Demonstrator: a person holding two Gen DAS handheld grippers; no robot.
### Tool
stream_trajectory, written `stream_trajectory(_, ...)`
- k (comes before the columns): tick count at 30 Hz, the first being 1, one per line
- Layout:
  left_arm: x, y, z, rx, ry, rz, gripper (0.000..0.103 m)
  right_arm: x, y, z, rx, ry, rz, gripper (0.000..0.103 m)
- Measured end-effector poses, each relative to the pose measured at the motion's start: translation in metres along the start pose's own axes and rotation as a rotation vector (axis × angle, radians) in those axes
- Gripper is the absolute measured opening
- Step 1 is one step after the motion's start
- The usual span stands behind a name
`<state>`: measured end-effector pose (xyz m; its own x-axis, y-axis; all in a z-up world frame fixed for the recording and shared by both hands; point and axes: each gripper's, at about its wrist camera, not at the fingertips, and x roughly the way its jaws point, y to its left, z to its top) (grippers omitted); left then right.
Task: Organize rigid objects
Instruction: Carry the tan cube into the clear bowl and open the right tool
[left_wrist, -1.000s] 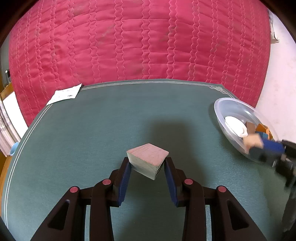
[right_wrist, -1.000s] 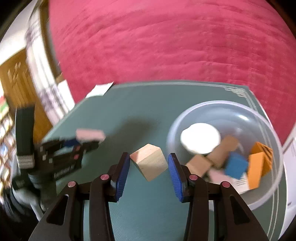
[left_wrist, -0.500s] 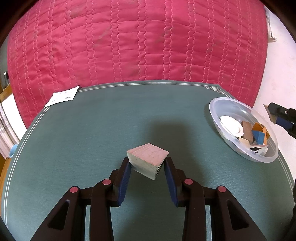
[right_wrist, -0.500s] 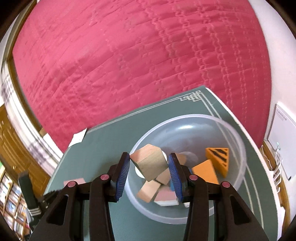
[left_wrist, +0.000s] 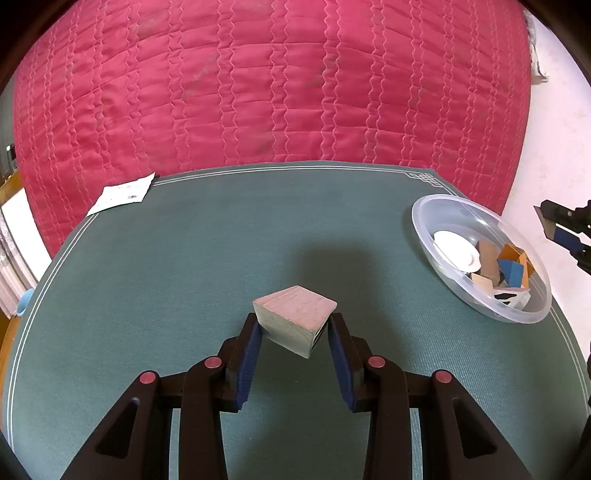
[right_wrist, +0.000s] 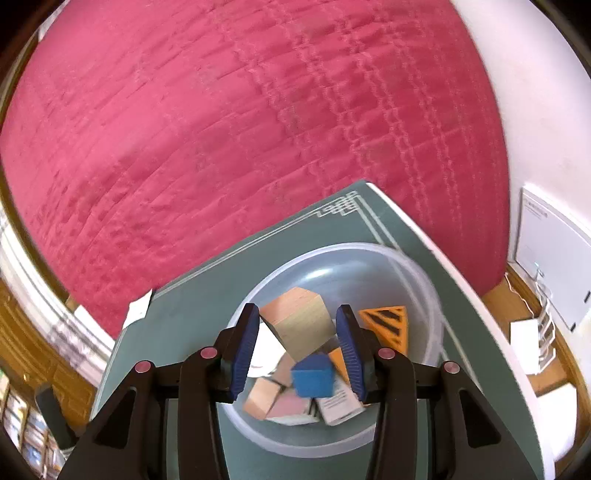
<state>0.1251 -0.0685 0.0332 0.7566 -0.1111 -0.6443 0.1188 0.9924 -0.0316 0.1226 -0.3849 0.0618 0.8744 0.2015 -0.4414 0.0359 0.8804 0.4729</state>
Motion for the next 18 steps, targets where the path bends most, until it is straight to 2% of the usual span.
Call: stream_trajectory(18,0.001,-0.003,0.0,0.004,0.003,-0.004,0.039,0.006,-0.028,0.003,0.125,0.014,-0.048,0.048)
